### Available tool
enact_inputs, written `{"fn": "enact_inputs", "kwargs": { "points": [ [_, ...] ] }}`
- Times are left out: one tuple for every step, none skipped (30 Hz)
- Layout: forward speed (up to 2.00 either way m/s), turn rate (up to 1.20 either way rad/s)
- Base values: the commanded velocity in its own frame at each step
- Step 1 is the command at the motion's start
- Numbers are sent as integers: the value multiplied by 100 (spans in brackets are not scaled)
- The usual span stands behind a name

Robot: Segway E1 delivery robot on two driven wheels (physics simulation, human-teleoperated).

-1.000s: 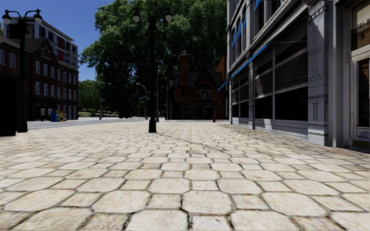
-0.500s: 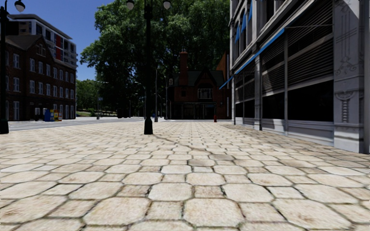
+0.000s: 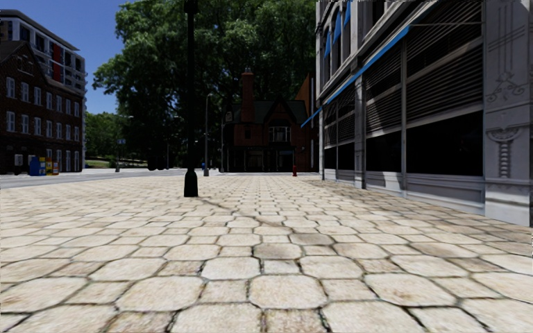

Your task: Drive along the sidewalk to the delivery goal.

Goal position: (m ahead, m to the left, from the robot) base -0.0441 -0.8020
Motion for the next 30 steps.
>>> {"fn": "enact_inputs", "kwargs": {
  "points": [
    [110, -40],
    [107, -40],
    [105, -40],
    [101, -39],
    [95, -20],
    [95, -20],
    [85, 0],
    [64, 0],
    [48, 0],
    [40, 0],
    [23, 0],
    [0, 0],
    [0, 0],
    [0, 0],
    [0, 0],
    [0, 0],
    [0, 0],
    [0, 0],
    [0, 0],
    [0, 0],
    [0, 0],
    [0, 0],
    [0, 0],
    [0, 0],
    [0, 0],
    [0, 0],
    [0, 0],
    [0, 0],
    [0, 0],
    [0, 0]
  ]
}}
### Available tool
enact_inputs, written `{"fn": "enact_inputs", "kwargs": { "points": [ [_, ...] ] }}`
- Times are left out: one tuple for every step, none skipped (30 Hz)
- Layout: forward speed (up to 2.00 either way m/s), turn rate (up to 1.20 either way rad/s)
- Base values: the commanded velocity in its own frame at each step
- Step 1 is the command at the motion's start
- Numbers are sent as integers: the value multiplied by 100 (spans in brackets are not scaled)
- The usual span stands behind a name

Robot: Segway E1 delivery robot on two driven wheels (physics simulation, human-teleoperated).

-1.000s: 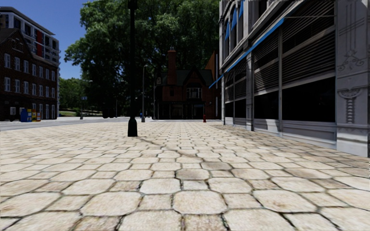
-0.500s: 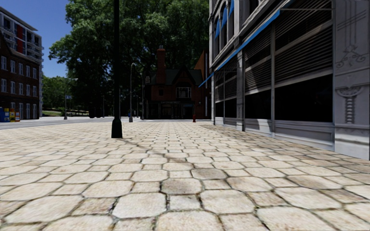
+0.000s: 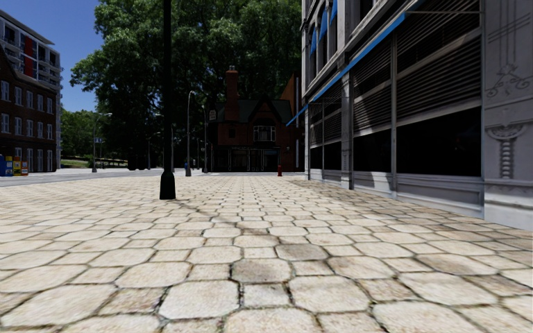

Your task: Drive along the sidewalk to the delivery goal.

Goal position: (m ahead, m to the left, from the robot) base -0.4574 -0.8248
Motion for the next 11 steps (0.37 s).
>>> {"fn": "enact_inputs", "kwargs": {
  "points": [
    [0, 0],
    [0, 0],
    [0, 0],
    [0, 0],
    [0, 0],
    [0, 0],
    [0, 0],
    [0, 0],
    [0, 0],
    [0, 0],
    [0, 0]
  ]
}}
